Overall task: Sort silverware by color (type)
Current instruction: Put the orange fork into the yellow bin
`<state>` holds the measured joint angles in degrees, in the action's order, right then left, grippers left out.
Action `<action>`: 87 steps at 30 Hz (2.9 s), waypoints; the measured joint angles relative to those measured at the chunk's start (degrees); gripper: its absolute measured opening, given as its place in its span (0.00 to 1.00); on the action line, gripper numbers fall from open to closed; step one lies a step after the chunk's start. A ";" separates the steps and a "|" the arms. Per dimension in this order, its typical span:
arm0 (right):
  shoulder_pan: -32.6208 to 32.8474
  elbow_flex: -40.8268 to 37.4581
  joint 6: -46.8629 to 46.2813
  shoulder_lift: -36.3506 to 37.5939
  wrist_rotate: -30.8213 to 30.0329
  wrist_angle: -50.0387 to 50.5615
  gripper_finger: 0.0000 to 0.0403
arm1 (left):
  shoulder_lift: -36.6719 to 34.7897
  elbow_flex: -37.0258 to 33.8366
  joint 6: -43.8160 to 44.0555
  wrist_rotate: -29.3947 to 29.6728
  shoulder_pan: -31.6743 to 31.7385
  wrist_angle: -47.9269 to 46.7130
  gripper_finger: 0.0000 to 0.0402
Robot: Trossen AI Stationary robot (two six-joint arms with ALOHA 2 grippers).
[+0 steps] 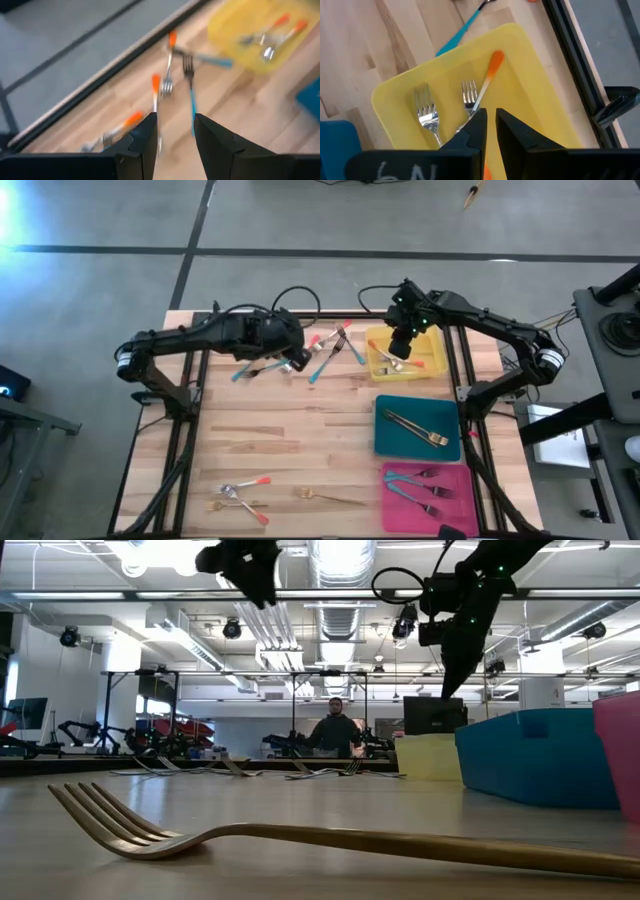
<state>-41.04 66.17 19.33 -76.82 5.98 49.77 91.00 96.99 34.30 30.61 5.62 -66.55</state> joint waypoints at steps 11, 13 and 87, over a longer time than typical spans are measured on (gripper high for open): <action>0.03 0.02 -10.79 -0.23 -3.67 -9.96 0.08 | -5.00 -3.42 7.67 -5.32 -6.49 -21.42 0.28; 0.15 0.04 -13.09 -0.65 -0.42 -8.70 0.09 | -7.70 -6.28 6.09 -11.47 -8.16 -19.47 0.28; 27.41 0.04 -32.76 -1.75 -6.06 -8.59 0.27 | 10.95 -39.27 -0.90 -35.37 -54.87 35.63 0.00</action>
<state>-13.63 66.22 -13.43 -78.56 -0.08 41.19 101.95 57.72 33.40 -4.76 -49.26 -30.92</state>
